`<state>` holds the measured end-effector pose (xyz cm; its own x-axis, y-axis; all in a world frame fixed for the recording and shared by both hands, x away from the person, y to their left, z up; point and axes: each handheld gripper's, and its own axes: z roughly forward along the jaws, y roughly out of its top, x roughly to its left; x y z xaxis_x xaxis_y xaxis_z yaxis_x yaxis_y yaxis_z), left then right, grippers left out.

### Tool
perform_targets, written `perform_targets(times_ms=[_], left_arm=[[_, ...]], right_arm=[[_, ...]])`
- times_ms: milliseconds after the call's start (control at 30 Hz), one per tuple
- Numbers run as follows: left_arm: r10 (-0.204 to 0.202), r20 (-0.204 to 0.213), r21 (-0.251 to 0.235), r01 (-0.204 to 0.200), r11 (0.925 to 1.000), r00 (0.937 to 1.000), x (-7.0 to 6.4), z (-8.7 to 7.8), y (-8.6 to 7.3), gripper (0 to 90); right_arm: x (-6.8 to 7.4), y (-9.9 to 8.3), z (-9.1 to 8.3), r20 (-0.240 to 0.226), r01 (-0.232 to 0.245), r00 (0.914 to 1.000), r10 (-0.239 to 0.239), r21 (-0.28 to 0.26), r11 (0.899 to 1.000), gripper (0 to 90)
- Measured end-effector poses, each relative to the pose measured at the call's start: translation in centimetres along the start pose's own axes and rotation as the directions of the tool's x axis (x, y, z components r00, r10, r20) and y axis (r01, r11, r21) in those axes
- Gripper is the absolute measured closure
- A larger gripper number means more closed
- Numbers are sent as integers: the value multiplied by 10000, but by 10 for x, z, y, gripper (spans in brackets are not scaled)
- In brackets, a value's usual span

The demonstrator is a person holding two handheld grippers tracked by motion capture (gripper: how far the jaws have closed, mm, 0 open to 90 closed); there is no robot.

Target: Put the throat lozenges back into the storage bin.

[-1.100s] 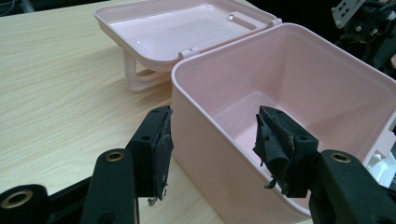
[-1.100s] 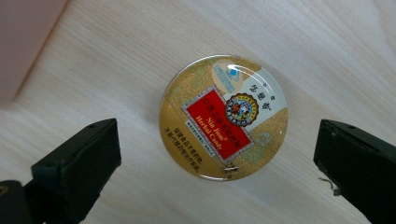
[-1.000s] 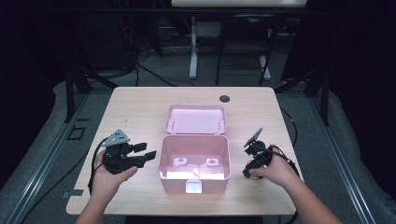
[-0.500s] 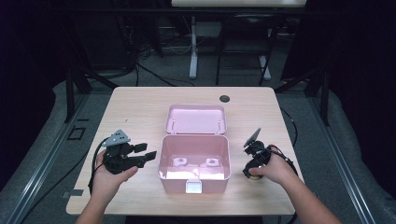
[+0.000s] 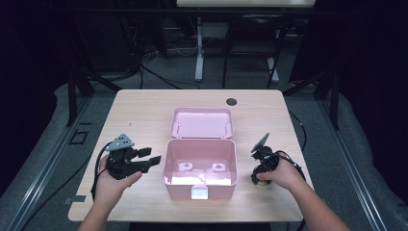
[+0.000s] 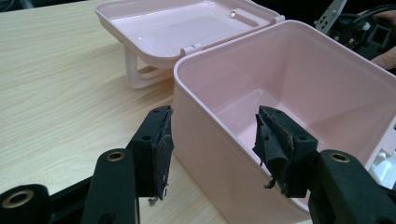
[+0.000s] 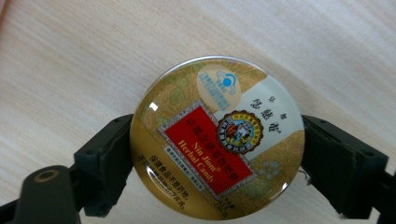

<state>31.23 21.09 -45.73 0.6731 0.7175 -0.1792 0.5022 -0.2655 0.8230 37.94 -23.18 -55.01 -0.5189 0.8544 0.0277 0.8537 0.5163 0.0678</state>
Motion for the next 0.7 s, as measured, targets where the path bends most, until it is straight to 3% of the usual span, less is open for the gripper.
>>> perform_targets(times_ms=[700], left_arm=[[33,-45,39,-32,10000,10000,0,-1,0,460]], right_arm=[[2,1,1,-4,109,9999,-109,56,9999,195]])
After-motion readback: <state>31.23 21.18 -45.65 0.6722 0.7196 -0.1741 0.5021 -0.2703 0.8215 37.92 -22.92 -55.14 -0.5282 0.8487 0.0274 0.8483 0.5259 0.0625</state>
